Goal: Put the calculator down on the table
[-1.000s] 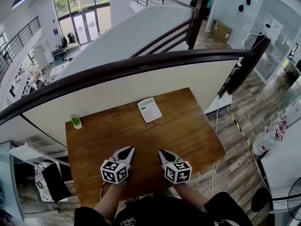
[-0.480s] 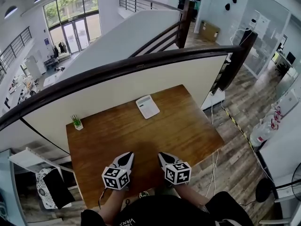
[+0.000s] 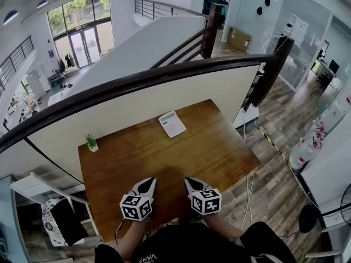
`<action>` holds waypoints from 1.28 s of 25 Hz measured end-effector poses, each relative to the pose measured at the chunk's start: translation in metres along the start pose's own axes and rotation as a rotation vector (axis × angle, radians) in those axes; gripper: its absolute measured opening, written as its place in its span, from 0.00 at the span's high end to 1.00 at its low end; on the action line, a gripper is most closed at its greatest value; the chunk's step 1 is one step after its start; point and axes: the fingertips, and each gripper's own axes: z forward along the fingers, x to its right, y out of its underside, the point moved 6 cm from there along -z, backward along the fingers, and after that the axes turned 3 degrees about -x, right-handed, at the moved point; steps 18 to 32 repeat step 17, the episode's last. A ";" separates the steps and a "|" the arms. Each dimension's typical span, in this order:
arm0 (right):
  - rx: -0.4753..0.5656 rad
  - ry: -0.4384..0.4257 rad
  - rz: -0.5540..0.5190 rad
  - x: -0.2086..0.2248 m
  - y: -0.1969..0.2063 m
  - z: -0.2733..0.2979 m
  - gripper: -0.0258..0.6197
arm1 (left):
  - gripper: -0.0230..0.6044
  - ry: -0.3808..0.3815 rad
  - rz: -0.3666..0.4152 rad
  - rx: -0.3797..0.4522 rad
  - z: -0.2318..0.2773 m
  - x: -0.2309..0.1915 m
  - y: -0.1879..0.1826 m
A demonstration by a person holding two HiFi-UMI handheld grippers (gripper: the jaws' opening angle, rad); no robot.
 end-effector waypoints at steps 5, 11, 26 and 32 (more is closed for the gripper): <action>-0.004 0.010 -0.005 -0.002 0.001 -0.003 0.94 | 0.95 0.000 -0.011 -0.004 -0.005 0.003 0.004; -0.008 0.011 -0.005 -0.002 0.002 -0.005 0.94 | 0.95 0.000 -0.025 -0.010 -0.005 0.003 0.007; -0.013 0.012 -0.003 0.004 0.004 0.000 0.94 | 0.95 -0.003 -0.035 -0.011 0.003 -0.002 0.010; -0.013 0.012 -0.003 0.004 0.004 0.000 0.94 | 0.95 -0.003 -0.035 -0.011 0.003 -0.002 0.010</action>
